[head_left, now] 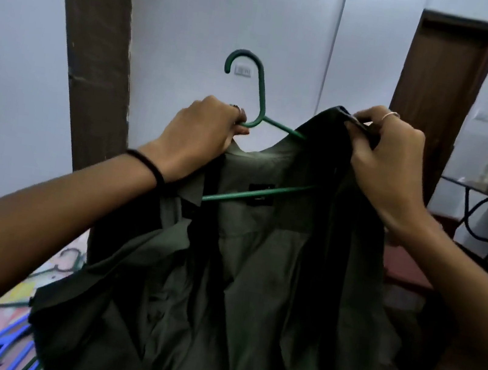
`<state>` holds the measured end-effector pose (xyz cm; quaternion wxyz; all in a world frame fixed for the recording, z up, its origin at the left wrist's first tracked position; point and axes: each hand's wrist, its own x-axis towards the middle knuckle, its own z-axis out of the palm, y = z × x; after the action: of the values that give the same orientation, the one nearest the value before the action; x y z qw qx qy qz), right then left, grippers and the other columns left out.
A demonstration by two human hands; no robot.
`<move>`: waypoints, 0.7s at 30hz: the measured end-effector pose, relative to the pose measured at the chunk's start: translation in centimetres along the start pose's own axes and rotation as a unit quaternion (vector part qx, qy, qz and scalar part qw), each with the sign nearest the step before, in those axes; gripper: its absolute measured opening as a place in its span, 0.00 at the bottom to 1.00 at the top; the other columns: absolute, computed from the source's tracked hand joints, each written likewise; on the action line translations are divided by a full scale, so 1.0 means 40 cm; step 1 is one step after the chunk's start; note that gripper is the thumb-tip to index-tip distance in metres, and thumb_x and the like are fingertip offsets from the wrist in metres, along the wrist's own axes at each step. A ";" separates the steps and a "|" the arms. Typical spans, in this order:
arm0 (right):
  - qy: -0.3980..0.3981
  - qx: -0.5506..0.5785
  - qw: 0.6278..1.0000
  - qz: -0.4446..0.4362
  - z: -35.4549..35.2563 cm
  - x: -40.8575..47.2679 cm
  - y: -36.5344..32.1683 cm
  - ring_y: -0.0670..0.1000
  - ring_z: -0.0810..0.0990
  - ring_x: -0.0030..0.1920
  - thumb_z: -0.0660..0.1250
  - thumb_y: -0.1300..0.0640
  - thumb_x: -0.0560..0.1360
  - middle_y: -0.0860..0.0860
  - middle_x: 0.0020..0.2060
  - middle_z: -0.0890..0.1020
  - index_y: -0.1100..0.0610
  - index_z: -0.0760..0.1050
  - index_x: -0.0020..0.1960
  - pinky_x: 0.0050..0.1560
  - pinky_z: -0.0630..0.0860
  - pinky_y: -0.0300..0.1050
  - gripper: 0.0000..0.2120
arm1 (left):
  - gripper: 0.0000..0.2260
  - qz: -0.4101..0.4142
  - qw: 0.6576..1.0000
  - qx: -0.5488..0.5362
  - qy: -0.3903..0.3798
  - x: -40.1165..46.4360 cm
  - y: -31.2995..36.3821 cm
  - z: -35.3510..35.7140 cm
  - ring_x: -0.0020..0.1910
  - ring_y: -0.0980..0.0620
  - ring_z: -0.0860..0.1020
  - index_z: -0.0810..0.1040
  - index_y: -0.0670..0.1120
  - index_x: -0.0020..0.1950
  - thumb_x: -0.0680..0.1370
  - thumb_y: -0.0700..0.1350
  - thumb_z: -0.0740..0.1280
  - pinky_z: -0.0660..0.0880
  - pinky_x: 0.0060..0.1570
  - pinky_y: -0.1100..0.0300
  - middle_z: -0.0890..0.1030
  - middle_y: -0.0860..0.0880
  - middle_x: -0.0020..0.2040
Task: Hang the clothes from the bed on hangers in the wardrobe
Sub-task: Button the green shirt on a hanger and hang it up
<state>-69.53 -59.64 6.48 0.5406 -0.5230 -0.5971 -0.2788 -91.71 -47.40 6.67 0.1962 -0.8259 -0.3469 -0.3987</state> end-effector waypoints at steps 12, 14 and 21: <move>-0.063 -0.026 0.983 -0.173 -0.239 0.322 -0.296 0.55 0.79 0.41 0.63 0.56 0.76 0.52 0.41 0.79 0.52 0.69 0.60 0.46 0.77 0.53 0.13 | 0.13 0.064 0.974 0.024 0.218 0.387 0.111 -0.567 0.57 0.40 0.78 0.79 0.47 0.61 0.79 0.50 0.64 0.74 0.56 0.49 0.81 0.42 0.57; -0.094 -0.108 0.972 -0.185 -0.252 0.352 -0.327 0.59 0.78 0.46 0.62 0.53 0.77 0.51 0.44 0.77 0.49 0.64 0.65 0.46 0.76 0.56 0.18 | 0.13 0.071 0.961 0.060 0.259 0.406 0.147 -0.646 0.57 0.40 0.77 0.78 0.47 0.62 0.80 0.50 0.63 0.75 0.55 0.49 0.81 0.43 0.58; -0.125 -0.171 0.971 -0.108 -0.228 0.326 -0.341 0.64 0.77 0.49 0.58 0.62 0.75 0.57 0.47 0.77 0.52 0.65 0.65 0.45 0.76 0.56 0.19 | 0.07 0.071 0.978 0.065 0.183 0.384 0.183 -0.606 0.55 0.43 0.78 0.78 0.43 0.52 0.79 0.42 0.62 0.70 0.42 0.56 0.81 0.46 0.53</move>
<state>-77.22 -67.66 24.26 0.3304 -0.5711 -0.6564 -0.3658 -92.25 -60.57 33.18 0.3371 -0.7474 -0.2705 -0.5045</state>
